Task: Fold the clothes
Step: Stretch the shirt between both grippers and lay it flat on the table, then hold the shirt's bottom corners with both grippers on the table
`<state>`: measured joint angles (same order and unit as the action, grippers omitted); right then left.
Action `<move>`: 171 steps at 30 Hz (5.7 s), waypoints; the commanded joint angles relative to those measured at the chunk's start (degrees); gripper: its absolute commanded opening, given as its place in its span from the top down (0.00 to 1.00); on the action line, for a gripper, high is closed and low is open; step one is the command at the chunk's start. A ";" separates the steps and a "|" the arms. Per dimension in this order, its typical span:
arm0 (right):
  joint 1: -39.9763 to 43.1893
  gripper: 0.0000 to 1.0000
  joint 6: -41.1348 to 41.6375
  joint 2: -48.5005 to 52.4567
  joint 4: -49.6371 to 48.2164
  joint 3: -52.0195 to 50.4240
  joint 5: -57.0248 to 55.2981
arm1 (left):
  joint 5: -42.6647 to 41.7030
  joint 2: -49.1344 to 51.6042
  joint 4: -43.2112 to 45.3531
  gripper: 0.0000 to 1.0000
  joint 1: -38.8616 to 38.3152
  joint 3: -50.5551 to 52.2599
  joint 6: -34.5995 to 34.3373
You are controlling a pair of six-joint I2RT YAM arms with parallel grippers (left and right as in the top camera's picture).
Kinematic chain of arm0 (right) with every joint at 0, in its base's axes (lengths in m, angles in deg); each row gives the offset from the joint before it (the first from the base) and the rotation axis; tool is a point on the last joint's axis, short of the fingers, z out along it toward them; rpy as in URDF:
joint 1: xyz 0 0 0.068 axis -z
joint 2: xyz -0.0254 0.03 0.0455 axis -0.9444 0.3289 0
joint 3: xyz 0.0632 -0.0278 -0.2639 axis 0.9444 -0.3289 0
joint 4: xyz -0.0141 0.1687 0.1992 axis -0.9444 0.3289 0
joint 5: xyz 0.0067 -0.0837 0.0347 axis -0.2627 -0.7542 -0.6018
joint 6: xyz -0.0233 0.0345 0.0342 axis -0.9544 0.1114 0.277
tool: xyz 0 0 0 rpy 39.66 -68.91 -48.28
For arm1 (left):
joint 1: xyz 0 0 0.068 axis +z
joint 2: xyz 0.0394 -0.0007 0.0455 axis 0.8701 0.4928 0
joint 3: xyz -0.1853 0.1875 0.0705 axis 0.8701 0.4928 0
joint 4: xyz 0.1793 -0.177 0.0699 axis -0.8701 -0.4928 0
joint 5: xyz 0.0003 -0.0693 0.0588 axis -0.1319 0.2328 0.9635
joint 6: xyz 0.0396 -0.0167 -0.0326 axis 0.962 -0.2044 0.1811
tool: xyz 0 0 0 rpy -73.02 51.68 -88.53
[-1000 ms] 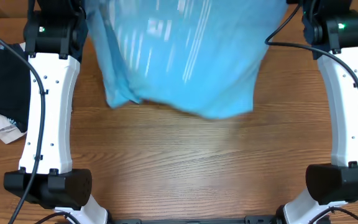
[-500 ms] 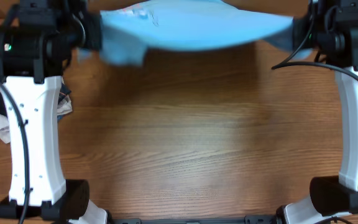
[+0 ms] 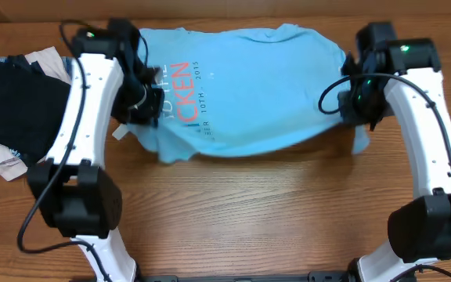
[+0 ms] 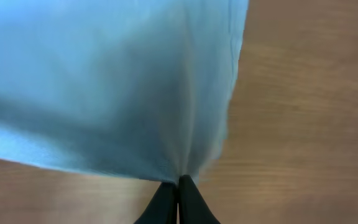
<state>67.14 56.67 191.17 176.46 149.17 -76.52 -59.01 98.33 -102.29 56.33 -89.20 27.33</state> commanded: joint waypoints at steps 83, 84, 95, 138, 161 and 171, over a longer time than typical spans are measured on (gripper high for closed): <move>0.52 0.96 0.90 -0.11 -12.11 -10.69 -1.01 | 4.24 1.25 34.45 0.48 -4.17 20.74 -27.74; 0.52 0.96 0.90 -0.11 -12.13 -10.69 -1.01 | 4.09 1.27 34.27 0.48 -4.15 20.74 -28.06; 0.52 0.96 0.90 -0.11 -12.20 -10.69 -1.01 | 4.09 1.27 33.75 0.48 -4.15 22.32 -35.34; 0.52 0.96 0.90 -0.11 -12.41 -10.69 -1.01 | 1.14 -4.11 38.80 0.61 -2.86 23.65 -36.52; 0.52 0.96 0.92 -0.11 -12.17 -10.69 -1.01 | 5.03 -2.60 40.15 0.73 -4.20 25.03 -36.57; 0.52 0.96 0.90 -0.11 -12.15 -10.69 -1.01 | 5.84 -2.45 40.19 0.74 -4.20 25.68 -36.57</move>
<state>67.40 57.32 191.34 164.48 138.61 -77.54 -54.64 95.62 -62.31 52.57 -64.46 -8.91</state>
